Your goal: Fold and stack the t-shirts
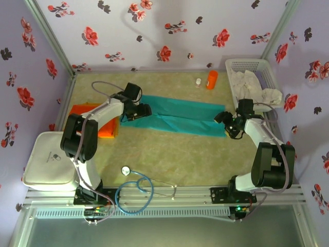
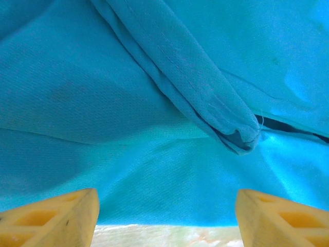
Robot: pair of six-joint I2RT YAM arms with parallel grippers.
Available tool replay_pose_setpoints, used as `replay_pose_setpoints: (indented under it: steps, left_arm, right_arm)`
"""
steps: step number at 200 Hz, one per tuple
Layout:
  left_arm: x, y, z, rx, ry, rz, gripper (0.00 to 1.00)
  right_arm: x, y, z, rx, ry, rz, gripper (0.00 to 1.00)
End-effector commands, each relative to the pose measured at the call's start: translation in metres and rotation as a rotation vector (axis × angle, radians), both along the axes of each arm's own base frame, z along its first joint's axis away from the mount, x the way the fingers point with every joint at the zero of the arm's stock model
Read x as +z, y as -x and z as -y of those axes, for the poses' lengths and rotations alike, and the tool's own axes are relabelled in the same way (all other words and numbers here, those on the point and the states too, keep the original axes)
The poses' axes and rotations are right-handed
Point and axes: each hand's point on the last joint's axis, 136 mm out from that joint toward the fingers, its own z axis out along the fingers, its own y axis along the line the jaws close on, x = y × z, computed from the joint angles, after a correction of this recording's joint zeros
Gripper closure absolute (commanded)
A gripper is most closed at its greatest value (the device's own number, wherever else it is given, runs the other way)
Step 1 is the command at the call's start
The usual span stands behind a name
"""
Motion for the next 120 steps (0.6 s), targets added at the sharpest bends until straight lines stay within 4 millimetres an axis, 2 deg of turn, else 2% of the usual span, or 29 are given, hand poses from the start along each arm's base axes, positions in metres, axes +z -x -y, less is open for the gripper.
replay_pose_setpoints:
  steps: [1,4,8,19,48,120]
  left_arm:
    - [0.030,-0.024,0.029,0.073,0.221,0.126,0.28]
    - [0.030,-0.025,0.030,0.083,0.232,0.127,0.27]
    - [0.030,-0.025,0.030,0.093,0.243,0.128,0.19]
    - [0.030,-0.027,0.033,0.113,0.263,0.138,0.16]
    - [0.034,-0.031,0.040,0.140,0.312,0.160,0.15]
    - [0.020,-0.034,0.051,0.174,0.355,0.119,0.16]
  right_arm:
    - [0.000,0.000,-0.005,0.000,-0.018,0.009,0.22]
    - [0.000,0.000,-0.005,0.000,-0.018,0.009,0.22]
    - [0.000,0.000,-0.005,0.000,-0.018,0.010,0.22]
    - [0.000,0.000,-0.005,0.000,-0.017,0.008,0.22]
    - [-0.001,0.001,-0.007,-0.001,-0.022,0.009,0.22]
    - [0.001,0.002,-0.005,0.008,-0.008,0.003,0.22]
